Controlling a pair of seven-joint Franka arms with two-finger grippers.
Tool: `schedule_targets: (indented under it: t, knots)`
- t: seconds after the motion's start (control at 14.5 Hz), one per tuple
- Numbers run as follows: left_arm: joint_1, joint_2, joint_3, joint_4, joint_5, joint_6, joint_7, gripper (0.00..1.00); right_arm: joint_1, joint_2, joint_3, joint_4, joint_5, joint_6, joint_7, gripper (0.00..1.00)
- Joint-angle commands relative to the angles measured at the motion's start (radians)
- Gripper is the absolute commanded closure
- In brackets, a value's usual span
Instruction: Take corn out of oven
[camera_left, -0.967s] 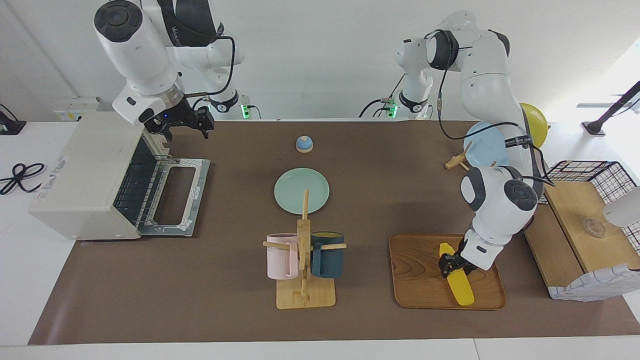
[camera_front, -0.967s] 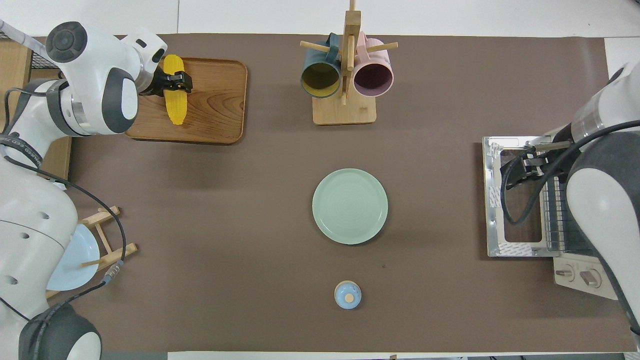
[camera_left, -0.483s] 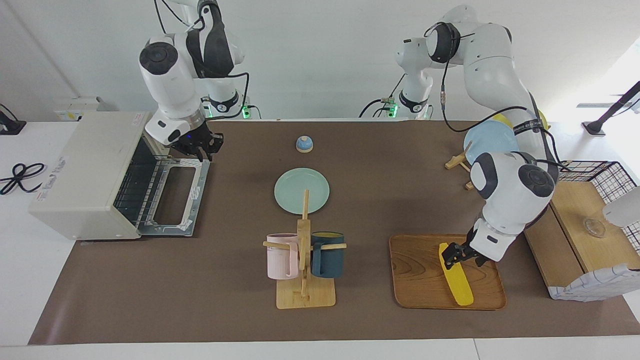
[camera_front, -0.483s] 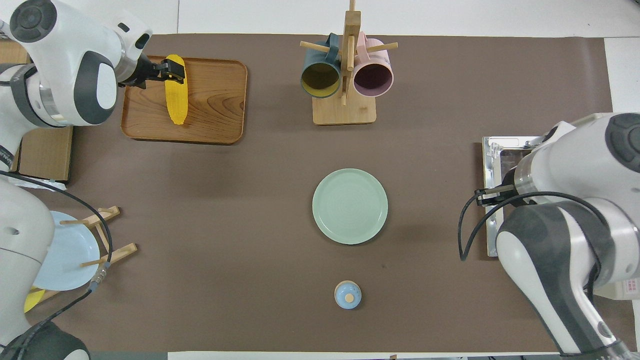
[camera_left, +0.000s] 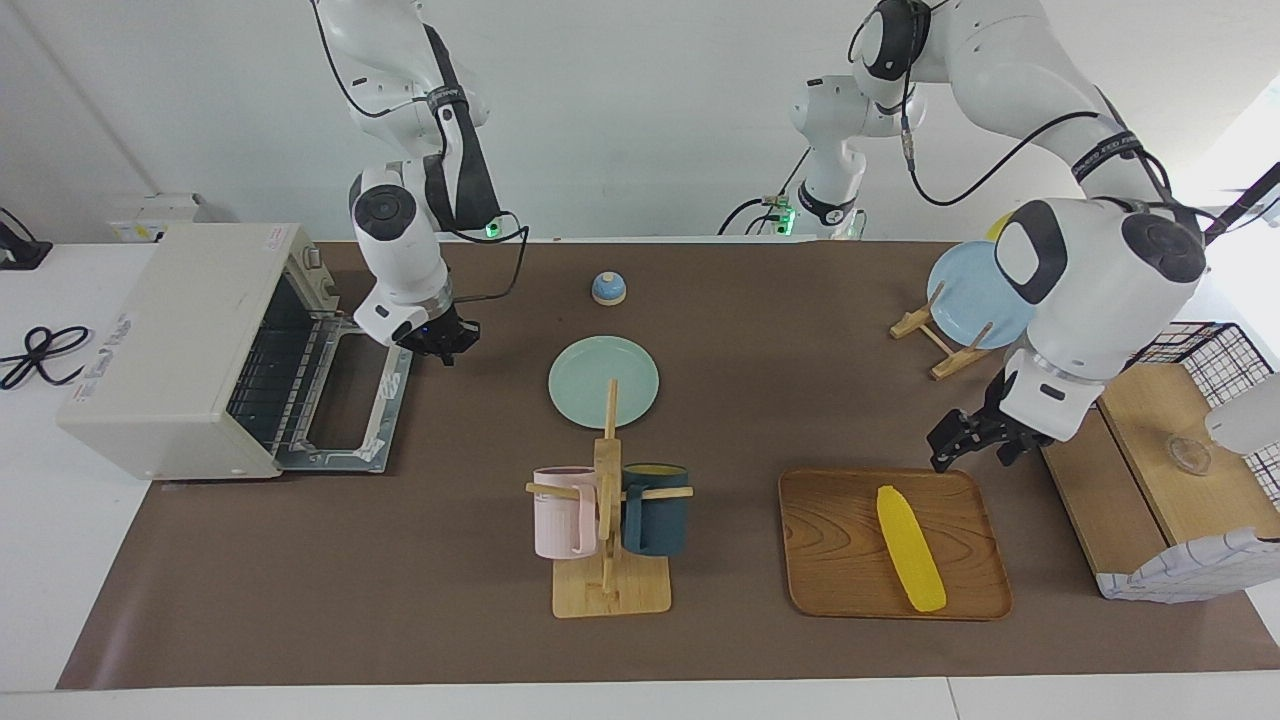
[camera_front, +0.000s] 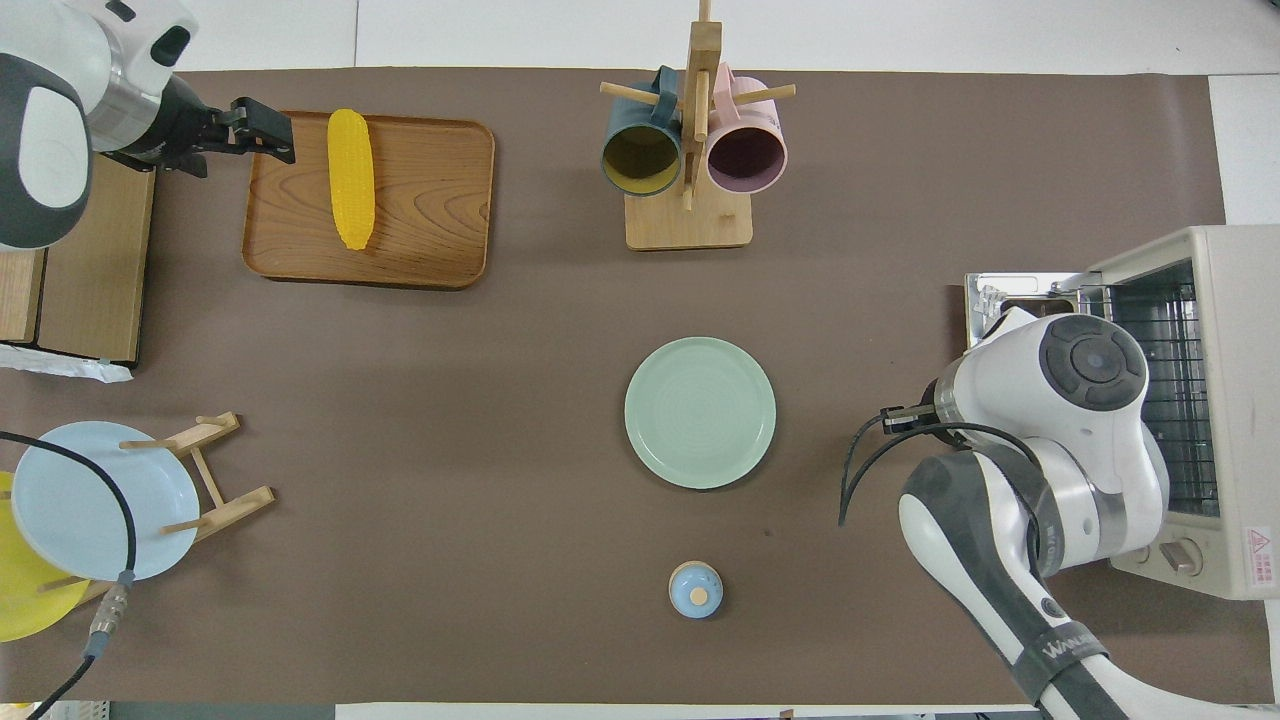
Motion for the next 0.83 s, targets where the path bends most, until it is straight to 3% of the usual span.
schedule_targets:
  t: [0.0, 0.14, 0.41, 0.76]
  knots:
    - [0.003, -0.080, 0.000, -0.021, 0.056, -0.100, -0.018, 0.00, -0.014, -0.028, 0.003, -0.077, -0.024, 0.066, 0.014, 1.00]
    - [0.004, -0.140, 0.000, -0.035, 0.060, -0.200, -0.017, 0.00, -0.028, -0.031, 0.003, -0.093, -0.024, 0.072, 0.014, 1.00]
    - [0.003, -0.302, 0.000, -0.164, 0.060, -0.292, -0.017, 0.00, -0.059, -0.033, 0.001, -0.100, -0.041, 0.081, 0.006, 1.00]
    - [-0.005, -0.369, -0.002, -0.207, 0.060, -0.410, -0.015, 0.00, -0.096, -0.025, 0.001, -0.116, -0.067, 0.078, 0.006, 1.00]
